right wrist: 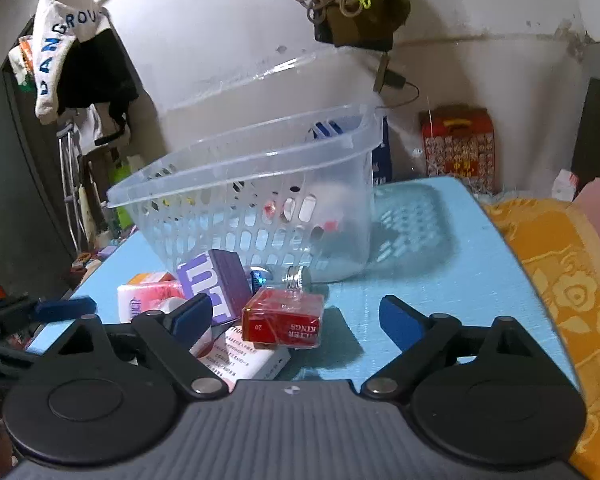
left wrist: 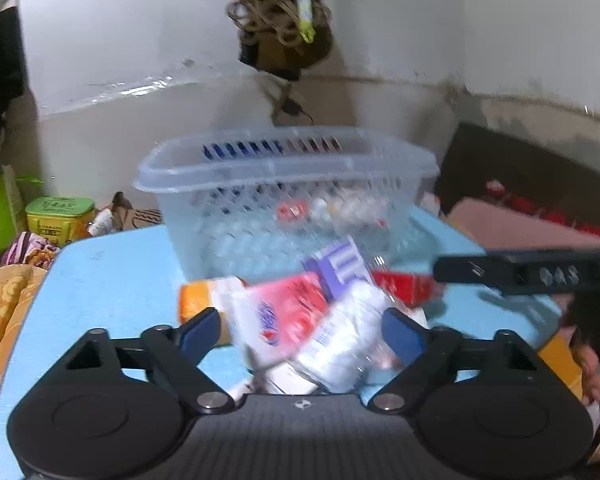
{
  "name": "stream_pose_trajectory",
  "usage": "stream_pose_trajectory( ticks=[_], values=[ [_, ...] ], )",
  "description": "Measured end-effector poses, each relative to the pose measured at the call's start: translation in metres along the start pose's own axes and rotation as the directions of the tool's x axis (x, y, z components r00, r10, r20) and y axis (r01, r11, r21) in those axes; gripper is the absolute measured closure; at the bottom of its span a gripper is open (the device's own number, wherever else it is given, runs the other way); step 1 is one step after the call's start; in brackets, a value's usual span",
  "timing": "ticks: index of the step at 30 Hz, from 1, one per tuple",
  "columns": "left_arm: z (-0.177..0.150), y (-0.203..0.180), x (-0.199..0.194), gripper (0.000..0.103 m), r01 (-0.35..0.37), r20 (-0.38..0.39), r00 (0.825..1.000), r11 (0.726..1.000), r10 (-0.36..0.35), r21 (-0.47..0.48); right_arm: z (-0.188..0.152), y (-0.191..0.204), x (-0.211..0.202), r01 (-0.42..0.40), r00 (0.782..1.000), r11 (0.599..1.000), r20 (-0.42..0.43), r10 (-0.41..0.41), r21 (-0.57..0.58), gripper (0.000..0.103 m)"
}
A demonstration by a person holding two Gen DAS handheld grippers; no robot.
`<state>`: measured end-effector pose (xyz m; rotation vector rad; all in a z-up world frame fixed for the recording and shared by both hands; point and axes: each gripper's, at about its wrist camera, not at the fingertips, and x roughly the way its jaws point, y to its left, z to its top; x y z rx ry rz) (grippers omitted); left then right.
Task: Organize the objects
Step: 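Grasp the white tissue roll with the left tool while the right tool grasps the red box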
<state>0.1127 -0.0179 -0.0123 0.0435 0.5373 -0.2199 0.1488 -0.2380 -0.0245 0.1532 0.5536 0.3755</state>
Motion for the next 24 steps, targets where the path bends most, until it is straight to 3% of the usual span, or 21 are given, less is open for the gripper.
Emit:
stream_pose_trajectory(
  ticks=[7, 10, 11, 13, 14, 15, 24],
  values=[
    [-0.009, -0.021, 0.019, 0.016, -0.064, -0.001, 0.998, 0.993, 0.064, 0.094, -0.005, 0.002, 0.03, -0.017, 0.995, 1.0, -0.097, 0.018, 0.011, 0.027],
    [-0.013, -0.029, 0.019, 0.016, -0.078, 0.011, 0.997, 0.99, 0.077, 0.115, -0.008, 0.002, 0.034, -0.039, 0.991, 0.999, -0.124, 0.039, 0.005, 0.047],
    [-0.013, -0.03, 0.021, 0.018, -0.076, 0.009, 0.997, 0.99, 0.076, 0.121, -0.008, 0.002, 0.032, -0.052, 0.991, 0.999, -0.121, 0.053, 0.012, 0.049],
    [-0.015, -0.032, 0.023, 0.026, -0.063, 0.001, 0.998, 0.99, 0.063, 0.129, -0.007, 0.001, 0.026, -0.038, 0.994, 0.999, -0.106, 0.039, 0.007, 0.05],
    [-0.016, -0.033, 0.024, 0.041, -0.054, -0.001, 0.999, 0.99, 0.054, 0.131, -0.006, 0.002, 0.023, -0.027, 0.995, 1.0, -0.094, 0.026, -0.004, 0.05],
    [-0.017, -0.034, 0.023, 0.047, -0.044, -0.002, 0.999, 0.99, 0.045, 0.133, -0.005, 0.002, 0.021, -0.018, 0.996, 1.0, -0.087, 0.017, -0.011, 0.05],
    [-0.012, -0.03, 0.01, 0.049, -0.061, 0.043, 0.997, 0.993, 0.057, 0.104, -0.003, 0.006, 0.0, 0.003, 0.999, 0.997, -0.031, -0.005, -0.078, 0.05]
  ],
)
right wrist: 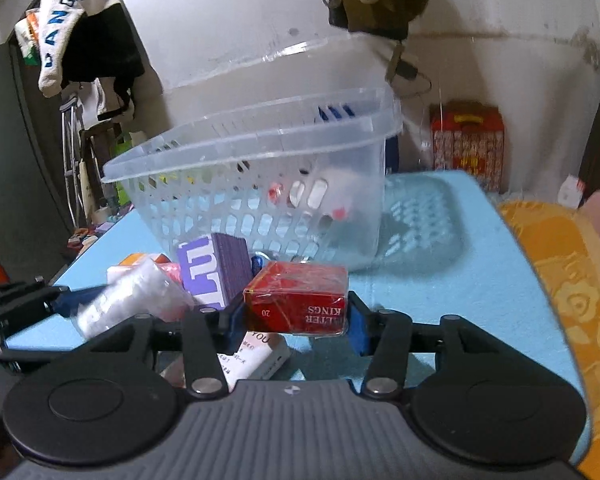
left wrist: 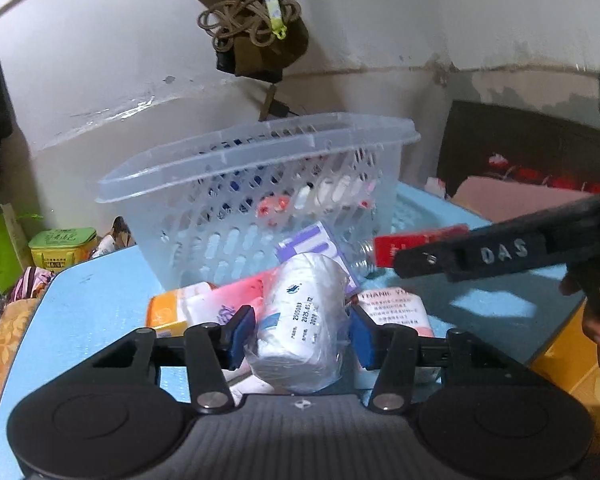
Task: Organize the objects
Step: 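Grasp the white tissue roll with the left tool while the right tool grasps the red box, then lift the tissue roll and red box into the basket and release both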
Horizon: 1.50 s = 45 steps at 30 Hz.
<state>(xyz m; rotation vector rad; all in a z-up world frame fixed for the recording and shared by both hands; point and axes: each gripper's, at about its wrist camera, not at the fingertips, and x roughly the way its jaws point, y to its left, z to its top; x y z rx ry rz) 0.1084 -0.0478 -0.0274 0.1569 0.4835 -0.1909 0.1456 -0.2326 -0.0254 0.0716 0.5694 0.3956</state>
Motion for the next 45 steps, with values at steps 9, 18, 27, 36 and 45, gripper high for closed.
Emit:
stream_pose_trajectory(
  ticks=[9, 18, 27, 36, 45],
  values=[
    [0.008, 0.024, -0.029, 0.049, -0.025, 0.088, 0.996, 0.999, 0.028, -0.039, 0.002, 0.006, -0.017, 0.006, 0.998, 0.997, 0.06, -0.002, -0.071, 0.05],
    [0.006, 0.049, -0.038, 0.049, -0.066, 0.1, 0.992, 0.993, 0.076, -0.096, 0.001, 0.016, -0.027, 0.023, 0.994, 0.992, 0.111, -0.009, -0.127, 0.05],
    [0.003, 0.067, -0.045, 0.049, -0.088, 0.102, 0.989, 0.986, 0.103, -0.14, -0.004, 0.023, -0.028, 0.014, 0.994, 0.986, 0.111, 0.005, -0.169, 0.05],
    [0.003, 0.079, -0.058, 0.048, -0.083, 0.146, 0.983, 0.982, 0.108, -0.168, -0.005, 0.016, -0.03, 0.015, 0.993, 0.986, 0.118, 0.005, -0.168, 0.05],
    [0.003, 0.082, -0.054, 0.048, -0.078, 0.136, 0.986, 0.983, 0.101, -0.164, -0.003, 0.008, -0.035, 0.017, 0.991, 0.989, 0.133, 0.003, -0.146, 0.05]
  ],
)
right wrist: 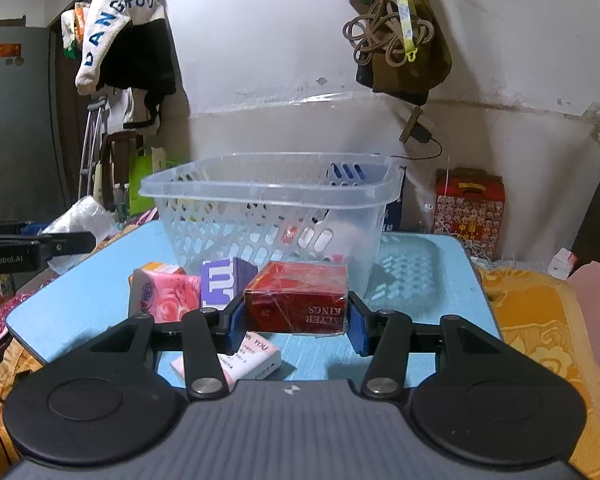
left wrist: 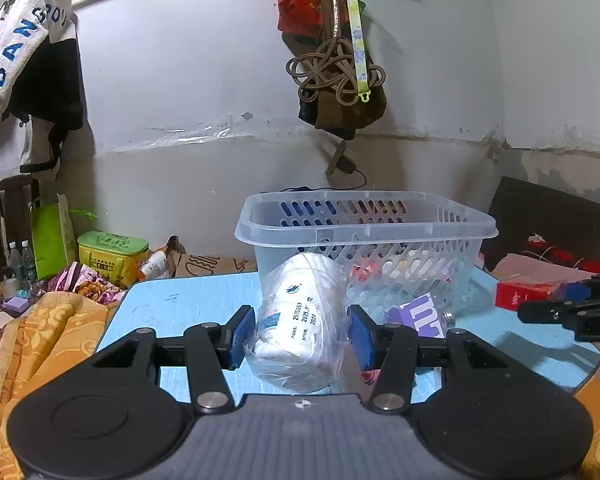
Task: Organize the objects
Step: 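Lift the tissue roll and red box into the basket and release both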
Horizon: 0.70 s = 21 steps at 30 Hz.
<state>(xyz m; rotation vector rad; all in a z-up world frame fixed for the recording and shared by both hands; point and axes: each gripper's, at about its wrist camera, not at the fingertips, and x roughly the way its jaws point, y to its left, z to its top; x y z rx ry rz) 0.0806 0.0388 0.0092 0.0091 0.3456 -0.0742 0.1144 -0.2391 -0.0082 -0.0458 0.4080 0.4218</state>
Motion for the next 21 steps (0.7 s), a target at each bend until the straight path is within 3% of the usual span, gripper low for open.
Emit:
stream_pose_trajectory(
  ticks=[14, 21],
  values=[
    [-0.003, 0.002, 0.011, 0.049, -0.019, -0.033, 0.999, 1.0, 0.019, 0.003, -0.003, -0.011, -0.003, -0.014, 1.0, 1.0, 0.006, 0.014, -0.007, 0.05],
    [0.01, 0.0, 0.01, 0.049, -0.001, -0.007, 1.0, 0.999, 0.001, -0.041, 0.018, -0.021, -0.014, -0.042, 0.996, 0.999, 0.08, 0.039, 0.033, 0.05]
  ],
)
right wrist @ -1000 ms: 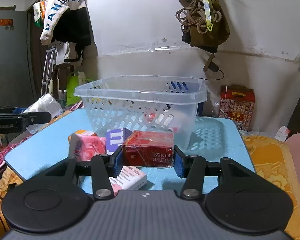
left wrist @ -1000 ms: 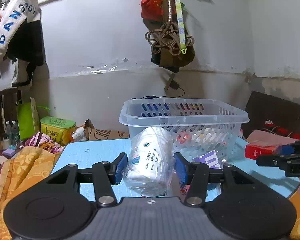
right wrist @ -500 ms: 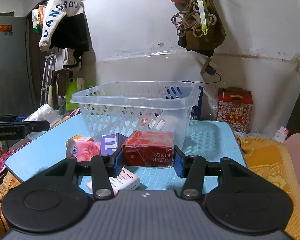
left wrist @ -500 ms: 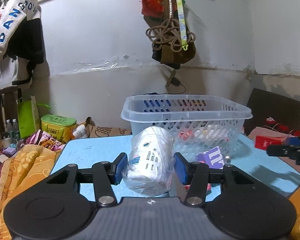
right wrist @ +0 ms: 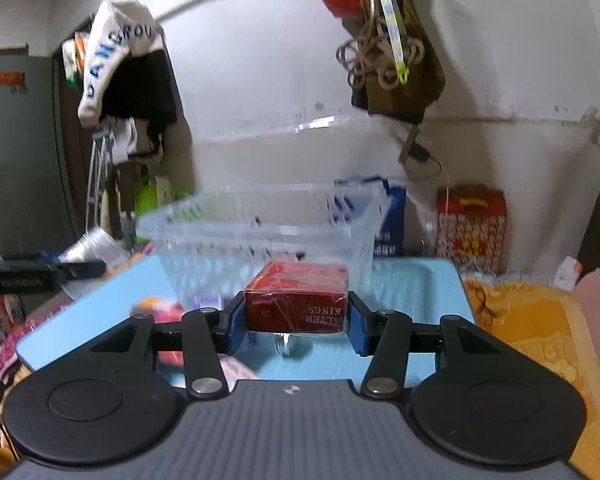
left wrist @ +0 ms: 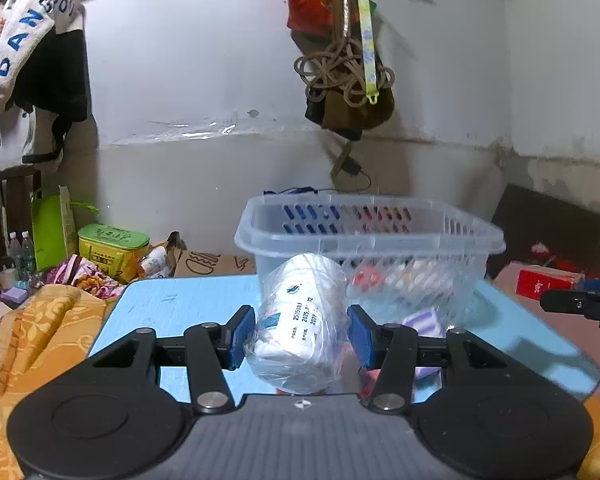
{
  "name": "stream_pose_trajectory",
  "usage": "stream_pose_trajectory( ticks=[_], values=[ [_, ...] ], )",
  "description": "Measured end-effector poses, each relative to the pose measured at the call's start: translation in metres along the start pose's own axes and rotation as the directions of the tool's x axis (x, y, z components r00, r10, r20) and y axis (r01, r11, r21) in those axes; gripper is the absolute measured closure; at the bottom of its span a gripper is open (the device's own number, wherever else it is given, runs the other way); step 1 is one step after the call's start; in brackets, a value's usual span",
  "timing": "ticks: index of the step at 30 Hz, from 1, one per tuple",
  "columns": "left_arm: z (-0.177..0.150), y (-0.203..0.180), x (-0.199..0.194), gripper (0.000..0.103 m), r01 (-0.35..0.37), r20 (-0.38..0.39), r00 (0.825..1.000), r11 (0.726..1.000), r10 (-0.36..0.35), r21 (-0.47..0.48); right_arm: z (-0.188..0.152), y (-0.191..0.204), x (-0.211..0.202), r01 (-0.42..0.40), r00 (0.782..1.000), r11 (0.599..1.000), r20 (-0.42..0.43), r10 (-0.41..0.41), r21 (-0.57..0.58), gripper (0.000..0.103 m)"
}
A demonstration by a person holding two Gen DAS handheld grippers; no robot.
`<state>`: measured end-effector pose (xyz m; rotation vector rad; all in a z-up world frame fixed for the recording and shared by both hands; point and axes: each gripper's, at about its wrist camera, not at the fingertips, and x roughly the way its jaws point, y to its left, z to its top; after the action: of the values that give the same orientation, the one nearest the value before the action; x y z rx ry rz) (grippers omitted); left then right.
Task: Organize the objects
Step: 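Lift the tissue roll and red box into the basket and release both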
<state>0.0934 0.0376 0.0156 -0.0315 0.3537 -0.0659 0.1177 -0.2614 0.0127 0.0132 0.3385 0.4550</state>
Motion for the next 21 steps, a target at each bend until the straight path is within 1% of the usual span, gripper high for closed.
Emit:
stream_pose_trajectory(
  ticks=[2, 5, 7, 10, 12, 13, 16, 18, 19, 20, 21],
  values=[
    [0.006, -0.006, 0.004, 0.049, 0.02, -0.002, 1.0, 1.0, -0.02, 0.003, 0.009, 0.005, -0.001, 0.0, 1.0, 1.0, 0.021, 0.001, -0.025, 0.05],
    [0.021, -0.013, 0.004, 0.049, 0.038, 0.029, 0.999, 0.999, -0.039, 0.004, 0.026, 0.018, 0.007, 0.018, 0.999, 0.997, 0.049, -0.014, -0.075, 0.05],
    [0.036, -0.015, 0.008, 0.049, 0.043, 0.052, 0.998, 0.999, -0.042, -0.009, 0.037, 0.022, 0.019, 0.034, 0.998, 0.997, 0.053, -0.031, -0.064, 0.05],
    [0.065, -0.014, 0.028, 0.049, 0.078, 0.033, 0.997, 0.996, -0.076, -0.043, 0.053, 0.034, 0.046, 0.063, 0.996, 0.993, 0.068, -0.057, -0.101, 0.05],
    [0.081, -0.016, 0.046, 0.049, 0.054, 0.022, 0.998, 0.998, -0.053, -0.035, 0.063, 0.041, 0.069, 0.07, 0.996, 0.988, 0.062, -0.062, -0.135, 0.05],
    [0.088, -0.017, 0.057, 0.049, 0.035, 0.013, 0.999, 0.999, -0.035, -0.036, 0.067, 0.043, 0.083, 0.068, 0.997, 0.987, 0.043, -0.063, -0.147, 0.05],
    [0.103, -0.015, 0.094, 0.048, 0.007, -0.047, 0.999, 0.999, -0.009, -0.047, 0.073, 0.041, 0.116, 0.079, 0.997, 0.985, -0.015, -0.082, -0.151, 0.05],
    [0.106, -0.012, 0.114, 0.048, -0.014, -0.082, 0.997, 0.998, 0.009, -0.056, 0.073, 0.038, 0.129, 0.086, 0.996, 0.985, -0.024, -0.091, -0.15, 0.05],
    [0.105, -0.008, 0.121, 0.045, -0.014, -0.088, 0.996, 0.997, 0.008, -0.076, 0.072, 0.037, 0.134, 0.093, 0.995, 0.984, -0.025, -0.098, -0.149, 0.047],
    [0.103, -0.007, 0.127, 0.034, -0.01, -0.092, 0.996, 0.997, 0.002, -0.082, 0.071, 0.036, 0.139, 0.11, 0.993, 0.983, -0.028, -0.116, -0.148, 0.037],
    [0.101, -0.007, 0.13, 0.021, -0.019, -0.09, 0.996, 0.997, 0.012, -0.08, 0.07, 0.036, 0.14, 0.13, 0.991, 0.98, -0.026, -0.135, -0.148, 0.029]
  ],
)
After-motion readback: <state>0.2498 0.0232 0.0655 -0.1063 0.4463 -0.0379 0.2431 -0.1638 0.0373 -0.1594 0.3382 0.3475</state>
